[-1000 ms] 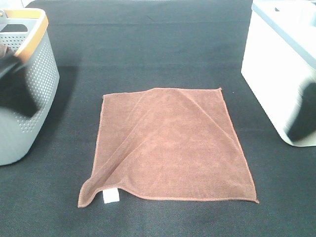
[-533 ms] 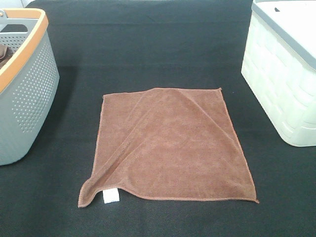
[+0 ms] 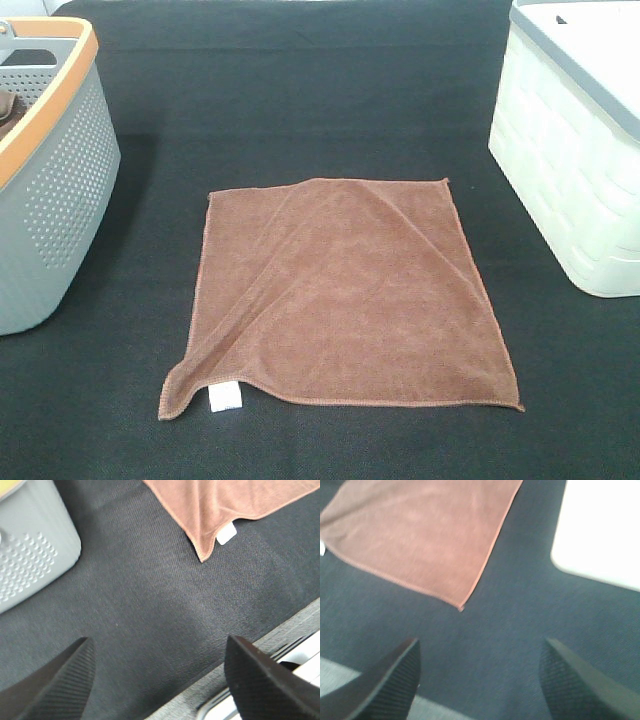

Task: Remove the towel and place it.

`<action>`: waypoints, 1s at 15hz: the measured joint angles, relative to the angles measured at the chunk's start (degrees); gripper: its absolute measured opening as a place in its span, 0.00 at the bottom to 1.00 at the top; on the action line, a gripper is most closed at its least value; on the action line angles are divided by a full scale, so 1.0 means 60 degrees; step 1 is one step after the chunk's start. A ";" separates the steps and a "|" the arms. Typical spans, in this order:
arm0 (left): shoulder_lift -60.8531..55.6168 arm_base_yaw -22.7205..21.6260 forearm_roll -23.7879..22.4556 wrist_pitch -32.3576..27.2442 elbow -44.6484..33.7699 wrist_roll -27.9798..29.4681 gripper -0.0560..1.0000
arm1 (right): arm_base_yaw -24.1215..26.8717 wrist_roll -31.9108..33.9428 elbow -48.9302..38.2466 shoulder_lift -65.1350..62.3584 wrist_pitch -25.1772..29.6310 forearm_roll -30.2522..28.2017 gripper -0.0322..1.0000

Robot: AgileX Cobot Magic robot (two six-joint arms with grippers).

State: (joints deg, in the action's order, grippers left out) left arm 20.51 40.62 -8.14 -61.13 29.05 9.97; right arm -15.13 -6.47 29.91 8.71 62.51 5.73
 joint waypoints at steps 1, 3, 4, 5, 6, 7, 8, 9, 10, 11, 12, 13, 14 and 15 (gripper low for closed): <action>-0.0019 0.0000 0.0010 0.0019 0.0000 -0.0095 0.71 | 0.0000 0.0010 -0.0019 -0.0181 -0.0029 -0.0038 0.66; -0.0038 0.0000 0.0038 0.0048 0.0000 -0.0191 0.71 | 0.0000 0.0086 -0.0124 -0.0296 -0.0172 -0.0153 0.66; -0.0038 0.0000 0.0038 0.0048 0.0000 -0.0191 0.71 | 0.0000 0.0201 -0.0162 -0.0296 -0.0220 -0.0229 0.66; -0.0038 0.0000 0.0038 0.0048 0.0000 -0.0201 0.71 | 0.0000 0.0229 -0.0162 -0.0296 -0.0220 -0.0258 0.66; -0.0038 0.0000 0.0048 0.0048 0.0000 -0.0296 0.71 | 0.0000 0.0229 -0.0162 -0.0296 -0.0229 -0.0258 0.66; -0.0038 0.0000 0.0076 0.0057 0.0000 -0.0506 0.71 | 0.0000 0.0239 -0.0162 -0.0296 -0.0229 -0.0258 0.66; -0.0038 0.0000 0.0220 0.0086 0.0000 -0.0821 0.71 | 0.0000 0.0239 -0.0162 -0.0296 -0.0229 -0.0258 0.66; -0.0038 0.0000 0.0506 0.0115 0.0000 -0.1098 0.71 | 0.0000 0.0239 -0.0162 -0.0296 -0.0229 -0.0258 0.66; -0.0038 0.0000 0.0764 0.0115 0.0000 -0.1127 0.71 | 0.0000 0.0239 -0.0162 -0.0296 -0.0229 -0.0258 0.66; -0.0038 0.0000 0.0964 0.0115 0.0000 -0.1155 0.71 | 0.0000 0.0239 -0.0162 -0.0296 -0.0229 -0.0258 0.66; -0.0038 0.0000 0.1031 0.0115 0.0000 -0.1165 0.71 | 0.0000 0.0239 -0.0162 -0.0296 -0.0229 -0.0258 0.66; -0.0038 0.0000 0.1031 0.0115 0.0000 -0.1165 0.71 | 0.0000 0.0239 -0.0162 -0.0296 -0.0229 -0.0258 0.66; -0.0038 0.0000 0.1060 0.0115 0.0000 -0.1194 0.71 | 0.0000 0.0248 -0.0162 -0.0296 -0.0229 -0.0258 0.66; -0.0038 0.0000 0.1060 0.0115 0.0000 -0.1194 0.71 | 0.0000 0.0248 -0.0162 -0.0296 -0.0229 -0.0258 0.66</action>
State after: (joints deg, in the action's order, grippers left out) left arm 20.28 40.62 -1.78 -60.45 29.05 2.81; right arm -15.13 -4.98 28.93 6.93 61.13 4.18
